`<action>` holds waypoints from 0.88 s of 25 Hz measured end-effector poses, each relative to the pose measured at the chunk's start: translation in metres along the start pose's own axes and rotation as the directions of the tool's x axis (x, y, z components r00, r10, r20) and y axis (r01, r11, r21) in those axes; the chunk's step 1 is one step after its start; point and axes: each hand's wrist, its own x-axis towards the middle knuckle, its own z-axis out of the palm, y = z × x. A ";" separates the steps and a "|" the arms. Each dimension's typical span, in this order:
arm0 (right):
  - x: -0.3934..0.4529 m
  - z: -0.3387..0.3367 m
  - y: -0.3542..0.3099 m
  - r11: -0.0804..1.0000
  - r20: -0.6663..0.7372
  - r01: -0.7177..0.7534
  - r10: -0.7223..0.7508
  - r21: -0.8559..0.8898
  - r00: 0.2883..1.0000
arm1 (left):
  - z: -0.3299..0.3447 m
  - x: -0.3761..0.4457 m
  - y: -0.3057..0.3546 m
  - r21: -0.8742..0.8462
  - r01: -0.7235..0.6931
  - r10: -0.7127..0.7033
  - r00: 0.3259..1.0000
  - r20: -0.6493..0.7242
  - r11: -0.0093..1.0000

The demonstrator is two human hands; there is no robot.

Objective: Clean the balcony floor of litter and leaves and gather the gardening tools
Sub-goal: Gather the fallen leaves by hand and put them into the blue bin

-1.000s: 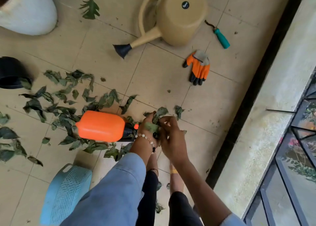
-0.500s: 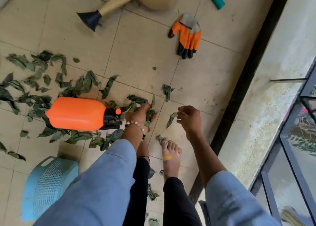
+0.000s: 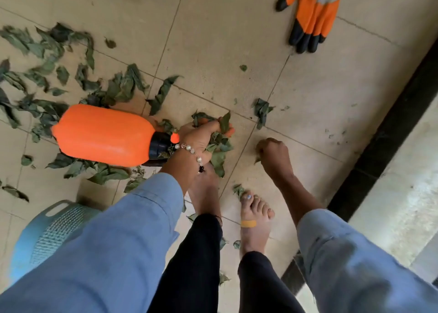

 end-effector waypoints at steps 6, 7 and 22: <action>0.069 -0.040 -0.017 0.961 -0.107 -0.182 0.207 0.208 0.972 | -0.011 0.015 0.029 -0.239 0.044 -0.044 0.999 0.005 0.970; 0.077 -0.037 -0.016 0.977 -0.075 -0.165 0.176 0.135 0.981 | -0.011 0.013 0.036 -0.267 0.057 -0.051 0.998 0.027 0.962; 0.152 -0.047 -0.081 0.879 0.001 0.175 -0.195 -0.443 0.981 | -0.052 0.029 0.068 -0.404 0.019 -0.032 0.999 -0.026 0.915</action>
